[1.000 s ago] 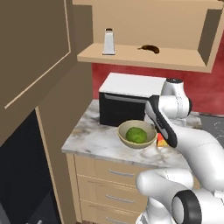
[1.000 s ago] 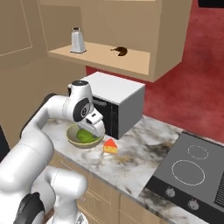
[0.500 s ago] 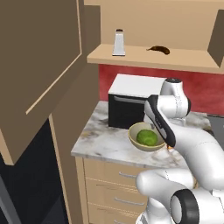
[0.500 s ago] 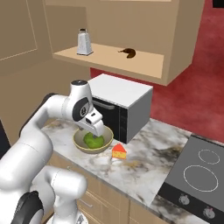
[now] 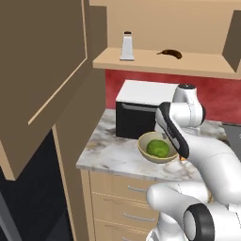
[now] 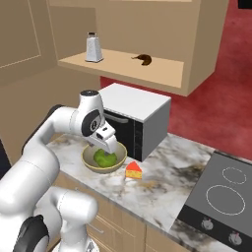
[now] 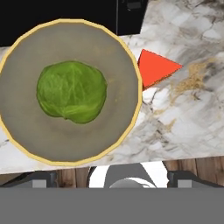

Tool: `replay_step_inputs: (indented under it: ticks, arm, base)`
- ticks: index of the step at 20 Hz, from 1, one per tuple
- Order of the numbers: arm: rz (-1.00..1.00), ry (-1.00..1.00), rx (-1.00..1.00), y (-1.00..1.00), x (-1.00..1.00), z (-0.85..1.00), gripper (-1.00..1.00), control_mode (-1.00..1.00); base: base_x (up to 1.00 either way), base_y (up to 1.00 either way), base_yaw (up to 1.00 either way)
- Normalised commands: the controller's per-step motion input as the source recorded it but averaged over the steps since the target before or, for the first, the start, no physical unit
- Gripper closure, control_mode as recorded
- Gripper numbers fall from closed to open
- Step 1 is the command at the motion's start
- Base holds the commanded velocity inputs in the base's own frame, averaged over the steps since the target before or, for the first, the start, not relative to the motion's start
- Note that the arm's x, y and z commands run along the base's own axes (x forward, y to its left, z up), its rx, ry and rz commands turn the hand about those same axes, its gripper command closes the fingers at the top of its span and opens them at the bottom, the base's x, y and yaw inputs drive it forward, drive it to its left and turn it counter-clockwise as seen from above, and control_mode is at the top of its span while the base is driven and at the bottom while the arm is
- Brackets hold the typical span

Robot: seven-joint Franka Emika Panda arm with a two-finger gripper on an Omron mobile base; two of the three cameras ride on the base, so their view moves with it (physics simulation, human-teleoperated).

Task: Pick the cheese from the fridge and the cheese grater from the cabinet and place them next to the salad bowl.

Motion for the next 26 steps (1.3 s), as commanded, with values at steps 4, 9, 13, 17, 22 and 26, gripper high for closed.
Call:
replay_step_inputs:
  ticks: [4,9,13,17,22,26]
  arm:
    - [0.0,0.0,0.0,0.0,0.0,0.0,-1.0,1.0]
    - [0.0,0.0,0.0,0.0,0.19,0.0,-1.0,-1.0]
    - [0.08,-0.07,-0.01,0.0,-0.04,0.07,-1.0,-1.0]
    - [0.19,-0.21,-0.05,0.0,-0.21,0.33,-1.0,-1.0]
    - [0.25,-0.3,0.0,0.12,-0.25,0.64,-1.0,-1.0]
    - [0.2,-0.28,0.0,0.34,-0.16,0.8,-1.0,-1.0]
  base:
    - [0.74,0.0,0.0]
    - [0.18,0.0,0.0]
    - [0.0,0.0,0.0]
    - [0.0,0.0,0.0]
    - [0.0,0.0,0.0]
    - [0.0,0.0,0.0]
